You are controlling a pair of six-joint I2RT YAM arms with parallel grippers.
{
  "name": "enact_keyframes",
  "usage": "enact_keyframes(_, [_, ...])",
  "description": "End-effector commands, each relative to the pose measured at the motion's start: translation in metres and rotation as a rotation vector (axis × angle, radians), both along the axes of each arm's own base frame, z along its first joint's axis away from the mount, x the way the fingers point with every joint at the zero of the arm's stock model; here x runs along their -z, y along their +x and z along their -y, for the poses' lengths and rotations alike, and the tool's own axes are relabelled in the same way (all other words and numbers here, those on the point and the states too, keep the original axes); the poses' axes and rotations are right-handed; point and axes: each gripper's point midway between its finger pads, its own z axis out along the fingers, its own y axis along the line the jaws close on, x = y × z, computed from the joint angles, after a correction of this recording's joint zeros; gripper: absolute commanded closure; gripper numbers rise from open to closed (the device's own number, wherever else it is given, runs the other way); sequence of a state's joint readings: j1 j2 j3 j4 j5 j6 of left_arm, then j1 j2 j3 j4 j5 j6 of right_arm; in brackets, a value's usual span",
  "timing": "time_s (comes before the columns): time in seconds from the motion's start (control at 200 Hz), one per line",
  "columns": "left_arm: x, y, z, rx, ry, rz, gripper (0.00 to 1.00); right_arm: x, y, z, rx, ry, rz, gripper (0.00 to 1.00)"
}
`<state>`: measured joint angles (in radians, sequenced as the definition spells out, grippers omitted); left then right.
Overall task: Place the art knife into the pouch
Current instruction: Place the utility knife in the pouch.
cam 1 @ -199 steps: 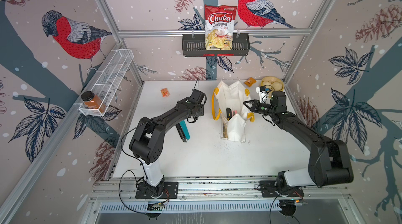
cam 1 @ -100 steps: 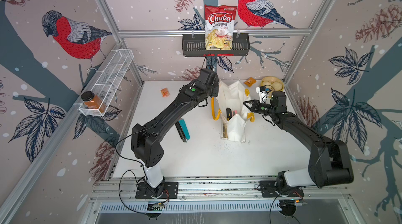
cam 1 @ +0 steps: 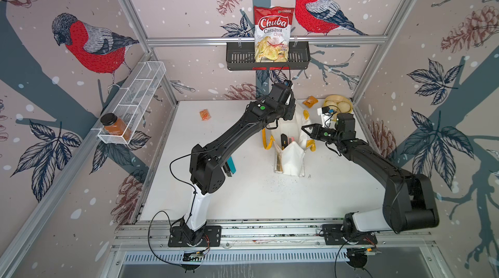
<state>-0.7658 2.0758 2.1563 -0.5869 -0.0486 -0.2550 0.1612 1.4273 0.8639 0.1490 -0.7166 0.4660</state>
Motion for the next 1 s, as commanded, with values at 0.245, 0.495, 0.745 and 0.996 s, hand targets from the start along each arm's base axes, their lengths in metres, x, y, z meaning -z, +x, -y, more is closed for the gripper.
enact_keyframes(0.245, [0.043,-0.006,0.016,0.064,0.069,-0.076,0.71,-0.013,0.0,-0.003,-0.024,0.013,0.044,1.0])
enact_keyframes(0.495, [0.073,-0.002,0.021,0.071,0.117,-0.117,0.72,-0.012,-0.001,-0.003,-0.024,0.013,0.043,1.0])
enact_keyframes(0.745, [0.101,0.002,0.028,0.097,0.15,-0.155,0.72,-0.012,-0.001,-0.005,-0.03,0.015,0.043,1.0])
enact_keyframes(0.996, [0.126,0.004,0.036,0.128,0.183,-0.197,0.72,-0.011,-0.003,-0.007,-0.04,0.016,0.04,1.0])
